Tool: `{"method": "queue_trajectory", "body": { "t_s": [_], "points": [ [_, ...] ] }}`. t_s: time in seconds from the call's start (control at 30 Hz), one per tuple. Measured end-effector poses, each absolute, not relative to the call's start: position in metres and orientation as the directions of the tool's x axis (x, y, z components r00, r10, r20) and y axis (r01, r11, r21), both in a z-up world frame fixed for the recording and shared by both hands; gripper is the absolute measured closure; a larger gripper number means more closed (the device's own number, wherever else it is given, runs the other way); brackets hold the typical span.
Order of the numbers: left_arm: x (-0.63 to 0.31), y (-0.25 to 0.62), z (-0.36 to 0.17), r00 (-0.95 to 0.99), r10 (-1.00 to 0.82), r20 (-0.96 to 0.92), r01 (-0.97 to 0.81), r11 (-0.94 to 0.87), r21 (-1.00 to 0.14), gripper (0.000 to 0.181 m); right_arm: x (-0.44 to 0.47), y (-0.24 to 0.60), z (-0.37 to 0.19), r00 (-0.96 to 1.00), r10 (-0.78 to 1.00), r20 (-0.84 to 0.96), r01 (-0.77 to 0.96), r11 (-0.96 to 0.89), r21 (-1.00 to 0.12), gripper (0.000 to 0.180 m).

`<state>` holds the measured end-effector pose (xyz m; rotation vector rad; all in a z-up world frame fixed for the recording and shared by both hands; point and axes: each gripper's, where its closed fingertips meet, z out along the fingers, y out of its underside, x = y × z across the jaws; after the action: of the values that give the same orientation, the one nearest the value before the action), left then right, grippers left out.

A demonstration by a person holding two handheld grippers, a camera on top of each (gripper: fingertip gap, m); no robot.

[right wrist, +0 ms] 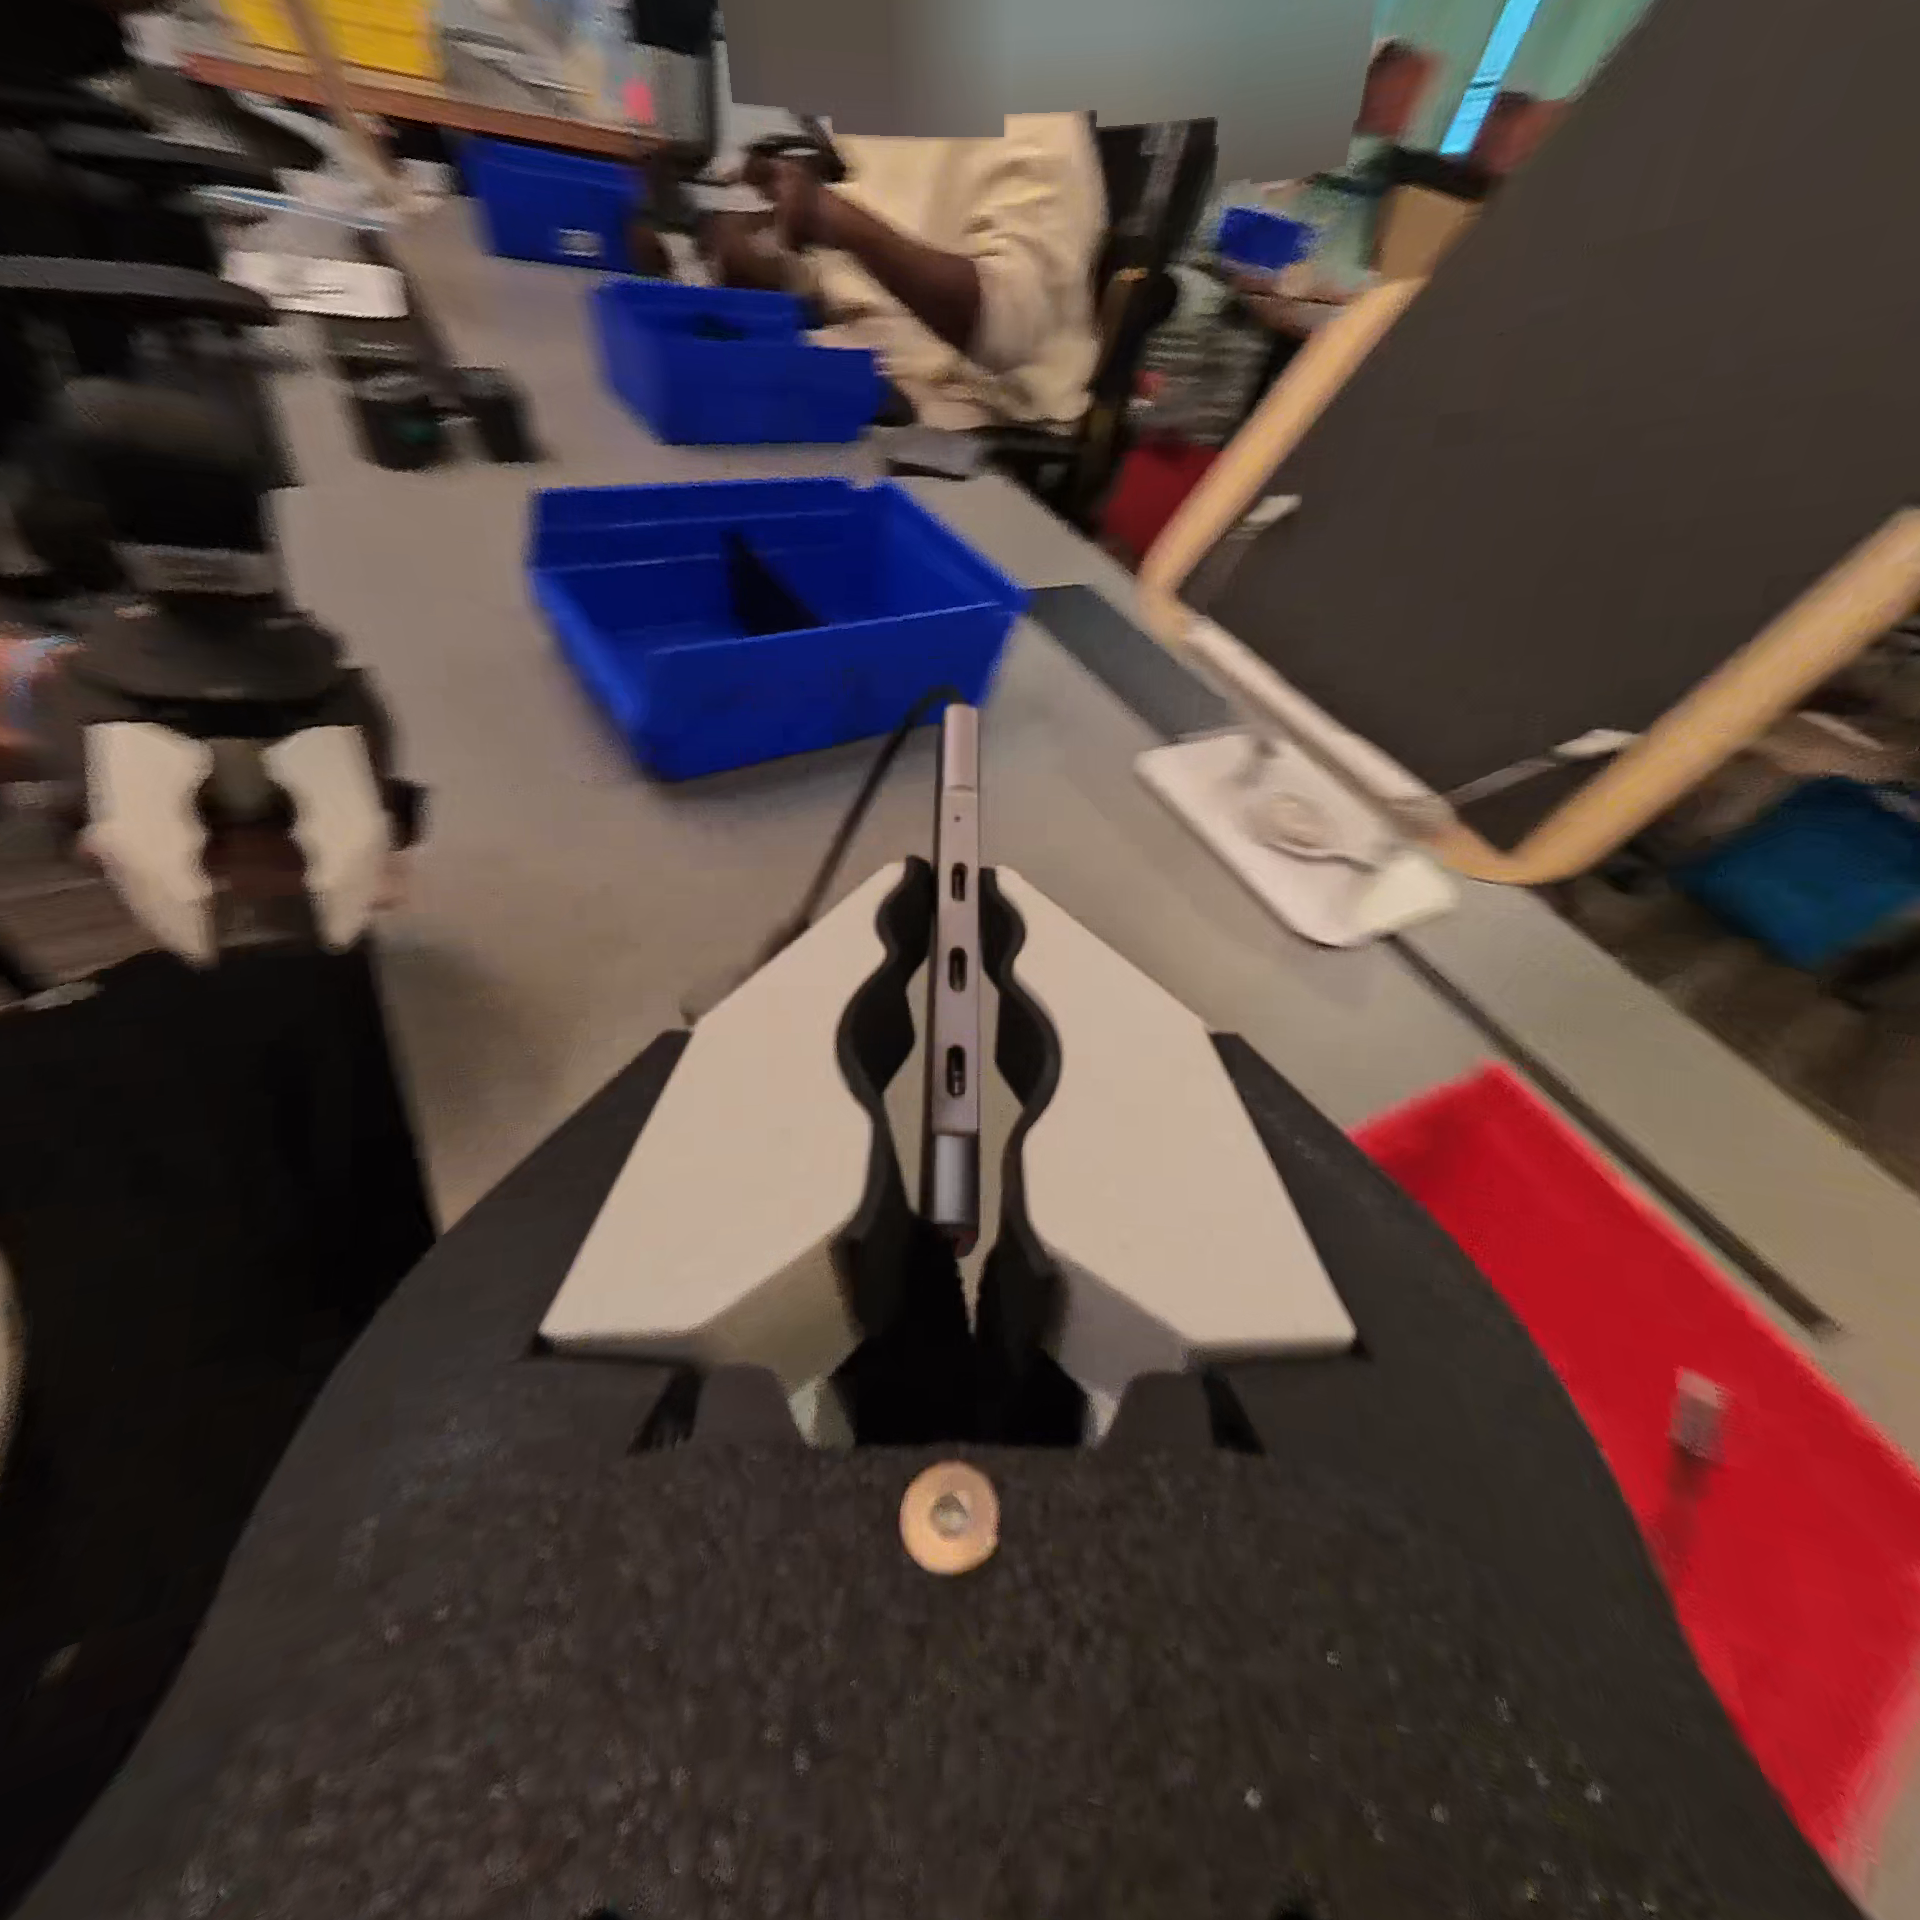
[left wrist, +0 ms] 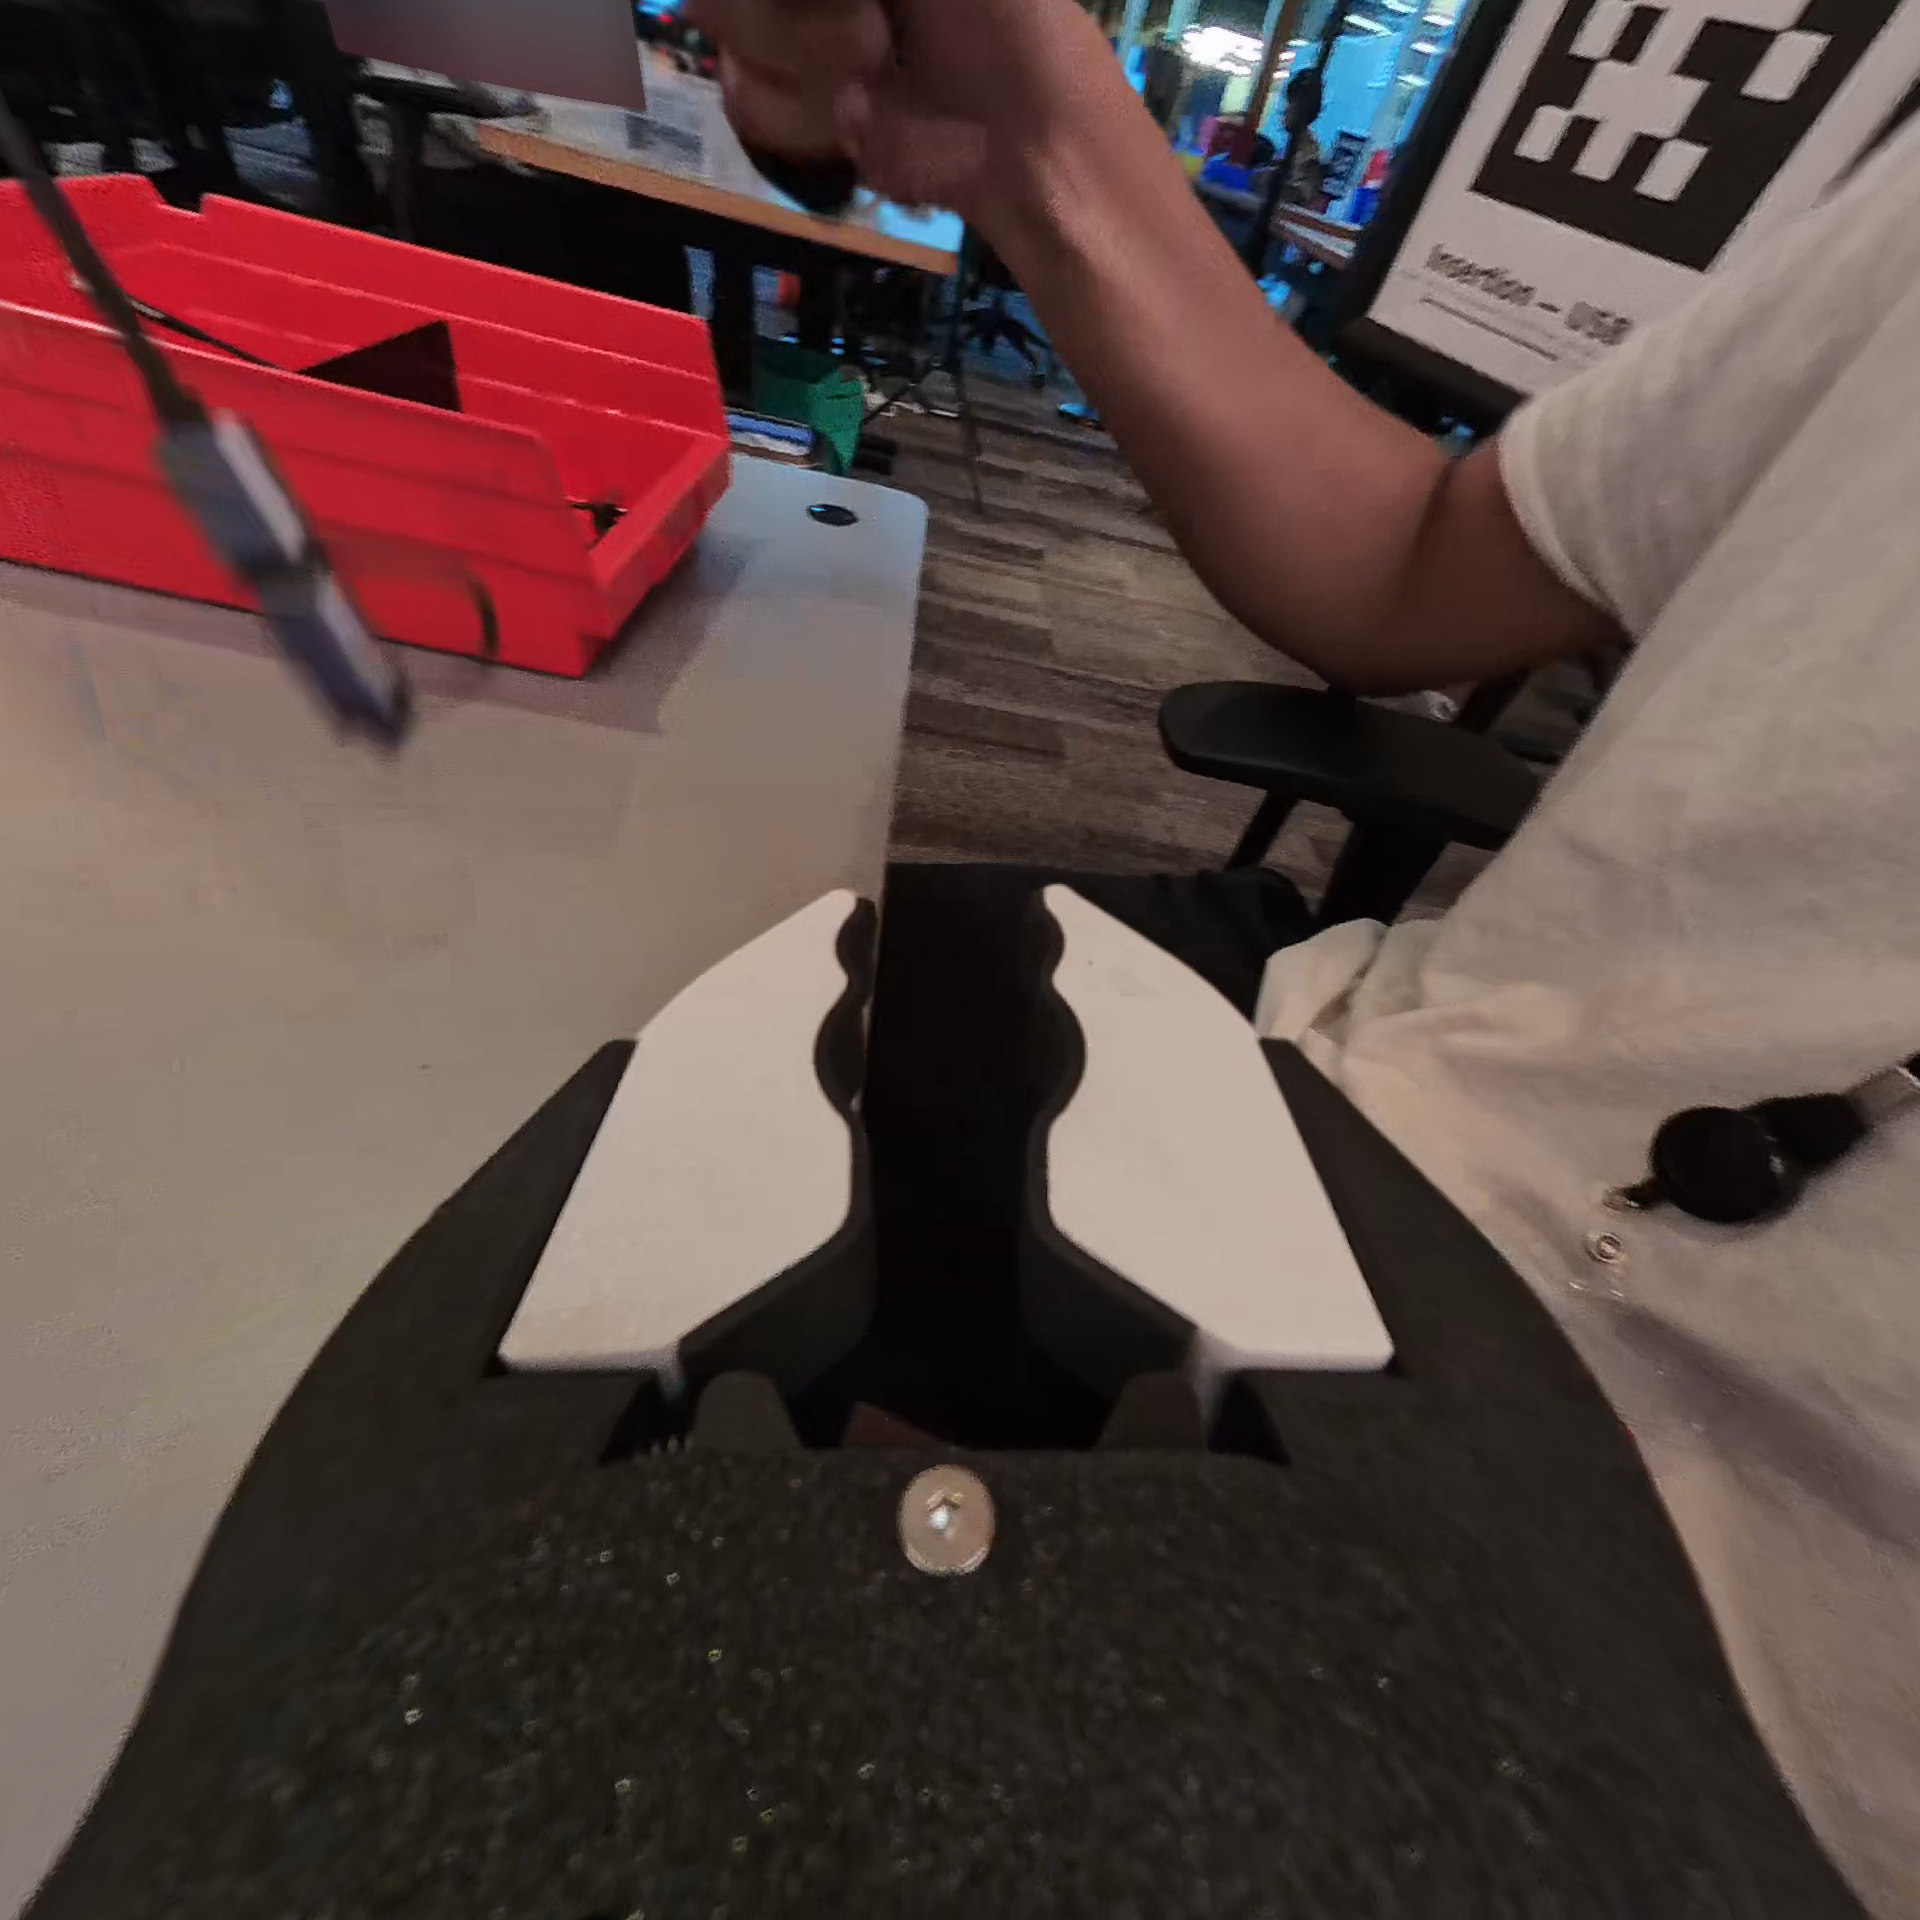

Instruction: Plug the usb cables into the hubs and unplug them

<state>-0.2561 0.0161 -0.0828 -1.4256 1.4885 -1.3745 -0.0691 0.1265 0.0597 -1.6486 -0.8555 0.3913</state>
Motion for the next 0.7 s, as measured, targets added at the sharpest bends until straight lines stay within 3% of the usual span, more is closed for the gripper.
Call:
{"method": "queue_trajectory", "body": {
  "t_s": [0.07,0.13,0.23,0.37,0.5,0.7],
  "points": [
    [-0.256,0.014,-0.084,-0.2,-0.959,0.201,-0.283,-0.14,-0.949,0.153,-0.018,0.144,0.076,0.758,0.59,0.278,0.399,-0.082,-0.913,0.172],
    [-0.256,0.016,-0.088,-0.189,-0.962,0.196,-0.3,-0.133,-0.945,0.153,0.04,0.166,0.073,0.78,0.433,0.452,0.567,-0.183,-0.803,0.172],
    [-0.256,0.02,-0.084,-0.179,-0.964,0.199,-0.281,-0.144,-0.949,0.155,0.095,0.198,0.046,0.724,0.386,0.572,0.689,-0.358,-0.63,0.172],
    [-0.255,0.027,-0.086,-0.15,-0.968,0.203,-0.288,-0.153,-0.945,0.156,0.114,0.247,-0.013,0.712,0.487,0.506,0.702,-0.471,-0.535,0.172],
    [-0.253,0.033,-0.09,-0.108,-0.978,0.181,-0.308,-0.14,-0.941,0.156,0.106,0.28,-0.074,0.783,0.563,0.266,0.604,-0.585,-0.542,0.172],
    [-0.258,0.053,-0.096,0.048,-0.981,0.189,-0.298,-0.194,-0.934,0.157,0.128,0.308,-0.153,0.863,0.485,0.14,0.497,-0.766,-0.408,0.172]
  ]
}}
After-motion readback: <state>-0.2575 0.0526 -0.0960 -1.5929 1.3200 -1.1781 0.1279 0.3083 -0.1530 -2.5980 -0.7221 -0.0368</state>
